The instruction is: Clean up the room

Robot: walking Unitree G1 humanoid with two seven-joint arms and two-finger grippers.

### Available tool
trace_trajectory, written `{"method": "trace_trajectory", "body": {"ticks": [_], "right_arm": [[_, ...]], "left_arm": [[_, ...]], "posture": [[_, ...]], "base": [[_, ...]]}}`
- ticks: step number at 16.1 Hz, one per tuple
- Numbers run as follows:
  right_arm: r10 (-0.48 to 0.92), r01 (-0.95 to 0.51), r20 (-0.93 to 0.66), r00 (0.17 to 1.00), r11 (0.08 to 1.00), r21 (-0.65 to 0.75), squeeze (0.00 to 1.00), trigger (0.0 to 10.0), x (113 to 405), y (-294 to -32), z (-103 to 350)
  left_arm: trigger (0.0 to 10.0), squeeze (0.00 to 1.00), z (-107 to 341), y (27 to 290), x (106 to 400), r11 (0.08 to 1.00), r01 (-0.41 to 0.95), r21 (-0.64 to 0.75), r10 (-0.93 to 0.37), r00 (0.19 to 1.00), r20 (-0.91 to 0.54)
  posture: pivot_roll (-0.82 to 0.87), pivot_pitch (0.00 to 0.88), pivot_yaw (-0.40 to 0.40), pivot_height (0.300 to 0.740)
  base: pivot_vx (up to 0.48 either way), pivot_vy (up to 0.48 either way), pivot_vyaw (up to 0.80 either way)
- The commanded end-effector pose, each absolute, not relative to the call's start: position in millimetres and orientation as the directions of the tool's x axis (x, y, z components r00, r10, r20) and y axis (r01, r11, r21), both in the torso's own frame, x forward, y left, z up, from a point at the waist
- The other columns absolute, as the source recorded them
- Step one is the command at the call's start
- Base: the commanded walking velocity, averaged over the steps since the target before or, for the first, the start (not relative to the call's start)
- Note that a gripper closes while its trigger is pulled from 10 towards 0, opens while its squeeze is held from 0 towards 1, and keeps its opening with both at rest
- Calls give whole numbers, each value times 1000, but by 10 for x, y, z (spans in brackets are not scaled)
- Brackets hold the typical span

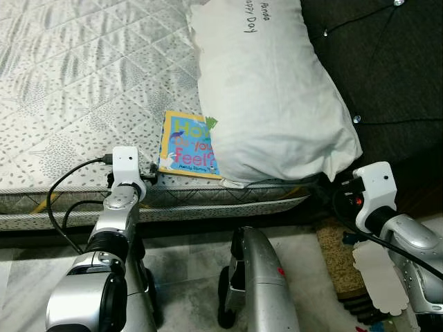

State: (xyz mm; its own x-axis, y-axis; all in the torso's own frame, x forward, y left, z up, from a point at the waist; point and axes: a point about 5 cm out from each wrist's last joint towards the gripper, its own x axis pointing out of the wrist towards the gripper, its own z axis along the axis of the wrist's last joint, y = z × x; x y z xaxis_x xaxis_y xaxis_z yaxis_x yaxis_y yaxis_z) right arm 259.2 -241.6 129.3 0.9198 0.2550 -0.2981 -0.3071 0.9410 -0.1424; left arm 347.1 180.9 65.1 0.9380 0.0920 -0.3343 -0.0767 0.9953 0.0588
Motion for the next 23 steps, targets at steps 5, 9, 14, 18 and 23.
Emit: {"method": "trace_trajectory", "body": {"ticks": [5,9,14,18,23], "right_arm": [[251,-304,-309,917,943,-137,0,10000,2619,-2379,1217],[266,-311,-287,920,942,-125,0,10000,2701,-2296,1203],[270,-315,-287,919,941,-122,0,10000,2718,-2276,1149],[269,-312,-281,921,943,-118,0,10000,2756,-2256,1094],[311,-326,-213,926,944,-41,0,10000,2997,-1902,1057]], "left_arm": [[10000,0,426,1462,3341,1000,22,11,-16,908,-419],[10000,0,436,1482,3304,998,-62,0,57,913,-403],[10000,0,519,1811,3220,970,-240,21,234,918,-320],[10000,0,618,2122,3045,915,-398,69,402,880,-255],[10000,0,778,2147,2701,888,-452,83,460,866,-198]], "posture": [[-236,209,-193,571],[-222,191,-185,571],[-211,178,-183,571],[-188,152,-167,571],[-89,90,-128,571]], "base": [[0,0,0],[0,0,0],[0,0,0],[0,0,0],[0,0,0]]}}
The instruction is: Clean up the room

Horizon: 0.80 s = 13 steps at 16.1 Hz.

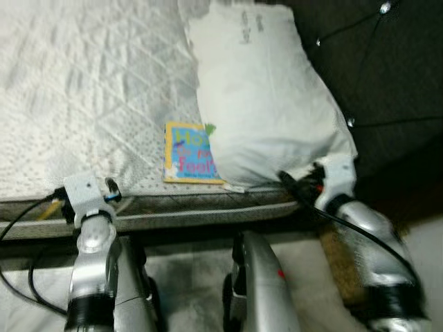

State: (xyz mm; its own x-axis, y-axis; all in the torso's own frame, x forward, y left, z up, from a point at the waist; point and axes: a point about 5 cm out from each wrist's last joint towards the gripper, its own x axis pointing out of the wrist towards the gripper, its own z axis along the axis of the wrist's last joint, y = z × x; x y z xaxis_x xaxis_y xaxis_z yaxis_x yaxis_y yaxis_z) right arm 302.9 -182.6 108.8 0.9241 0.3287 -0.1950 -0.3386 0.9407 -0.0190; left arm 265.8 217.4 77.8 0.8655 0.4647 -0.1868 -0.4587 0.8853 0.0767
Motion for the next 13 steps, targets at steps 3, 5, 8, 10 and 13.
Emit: {"method": "trace_trajectory", "body": {"ticks": [3,5,8,10,13], "right_arm": [[313,-308,-156,937,950,55,0,10000,3226,-1588,1071],[304,-296,-131,944,952,81,0,10000,3342,-1425,1093],[286,-276,-33,958,945,178,0,10000,3524,-1134,1212],[283,-281,16,959,939,200,0,10000,3569,-1029,1288],[286,-290,55,957,926,242,0,10000,3635,-870,1353]], "left_arm": [[10000,0,1028,2021,2515,909,-402,106,408,912,-37],[10000,0,1144,1928,2499,937,-322,137,321,947,33],[10000,0,1313,1861,2570,954,-244,177,230,968,97],[10000,0,1335,1894,2595,950,-270,160,258,962,93],[10000,0,1318,1999,2652,951,-266,156,253,962,100]], "posture": [[-26,23,-92,571],[5,0,-72,571],[44,0,-34,571],[46,0,-16,575],[35,0,-5,608]], "base": [[0,0,0],[0,0,0],[0,0,0],[0,0,0],[0,0,0]]}}
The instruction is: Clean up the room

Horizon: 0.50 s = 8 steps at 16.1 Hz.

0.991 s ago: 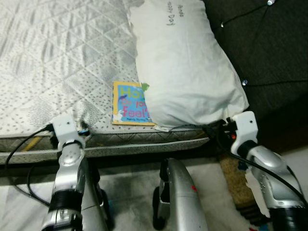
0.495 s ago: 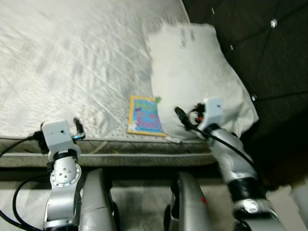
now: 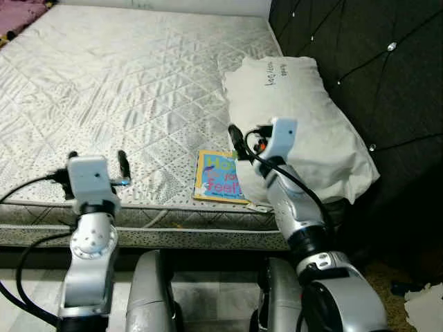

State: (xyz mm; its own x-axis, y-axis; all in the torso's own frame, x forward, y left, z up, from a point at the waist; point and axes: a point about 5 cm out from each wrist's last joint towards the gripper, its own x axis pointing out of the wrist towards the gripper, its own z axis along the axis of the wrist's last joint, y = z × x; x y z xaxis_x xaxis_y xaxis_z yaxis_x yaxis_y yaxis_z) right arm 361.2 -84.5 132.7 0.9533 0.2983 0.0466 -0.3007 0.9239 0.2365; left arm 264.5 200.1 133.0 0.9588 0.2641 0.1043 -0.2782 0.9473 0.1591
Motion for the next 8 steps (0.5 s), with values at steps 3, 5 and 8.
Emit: {"method": "trace_trajectory", "body": {"ticks": [3,5,8], "right_arm": [[284,-292,65,957,926,239,0,10000,3663,-854,1344],[279,-286,63,958,929,237,0,10000,3671,-866,1338],[286,-297,80,955,925,235,0,10000,3689,-838,1387]], "left_arm": [[10000,0,1257,2013,2701,949,-281,140,271,959,88],[10000,0,1254,1976,2719,956,-270,111,261,961,88],[10000,0,1312,1950,2737,967,-229,109,217,969,117]], "posture": [[18,0,-13,642],[10,0,-19,666],[17,0,-40,710]], "base": [[0,0,0],[0,0,0],[0,0,0]]}}
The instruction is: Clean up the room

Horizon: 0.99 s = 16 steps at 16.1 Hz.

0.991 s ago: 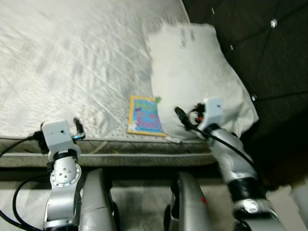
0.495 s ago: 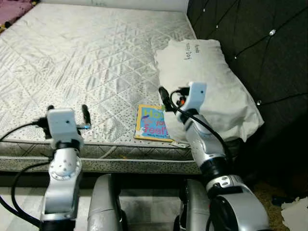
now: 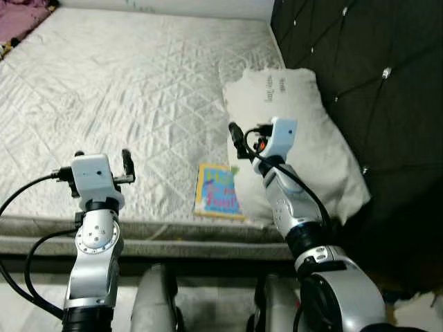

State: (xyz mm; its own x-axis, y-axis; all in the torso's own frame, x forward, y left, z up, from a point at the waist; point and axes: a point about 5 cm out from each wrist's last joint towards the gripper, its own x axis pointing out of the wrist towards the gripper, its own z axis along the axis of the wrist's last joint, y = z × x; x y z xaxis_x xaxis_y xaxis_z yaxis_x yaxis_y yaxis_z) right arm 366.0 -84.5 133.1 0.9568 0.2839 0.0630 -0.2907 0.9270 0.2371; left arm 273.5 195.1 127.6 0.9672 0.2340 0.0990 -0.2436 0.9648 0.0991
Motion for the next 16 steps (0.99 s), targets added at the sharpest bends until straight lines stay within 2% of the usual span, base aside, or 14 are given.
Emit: {"method": "trace_trajectory", "body": {"ticks": [1,2,3,9,13,14,16], "right_arm": [[291,-303,84,953,923,236,0,10000,3693,-832,1394],[295,-309,91,951,923,231,0,10000,3697,-836,1413],[294,-310,102,950,924,224,0,10000,3704,-864,1443],[225,-234,72,972,955,179,0,10000,3578,-1173,1270],[120,-118,5,993,974,194,0,10000,3283,-1358,1010],[120,-118,5,993,974,194,0,10000,3283,-1358,1010],[164,-164,12,986,982,92,0,10000,2996,-1455,940]], "left_arm": [[10000,0,1312,1969,2735,964,-235,123,220,968,123],[10000,0,1293,2020,2721,946,-275,172,255,958,130],[10000,0,1278,2049,2698,950,-285,124,269,954,130],[10000,0,1121,1967,2571,976,-193,105,187,980,63],[10000,0,984,1953,2296,968,-189,163,183,982,49],[10000,0,984,1953,2296,968,-189,163,183,982,49],[10000,0,931,2016,2126,955,-219,200,214,976,51]], "posture": [[17,0,-40,719],[18,0,-42,729],[21,0,-46,740],[-13,0,-23,740],[-30,0,-4,740],[-30,0,-4,740],[-49,0,1,740]], "base": [[0,0,0],[0,0,0],[0,0,0],[0,0,0],[0,0,0],[0,0,0],[0,0,0]]}}
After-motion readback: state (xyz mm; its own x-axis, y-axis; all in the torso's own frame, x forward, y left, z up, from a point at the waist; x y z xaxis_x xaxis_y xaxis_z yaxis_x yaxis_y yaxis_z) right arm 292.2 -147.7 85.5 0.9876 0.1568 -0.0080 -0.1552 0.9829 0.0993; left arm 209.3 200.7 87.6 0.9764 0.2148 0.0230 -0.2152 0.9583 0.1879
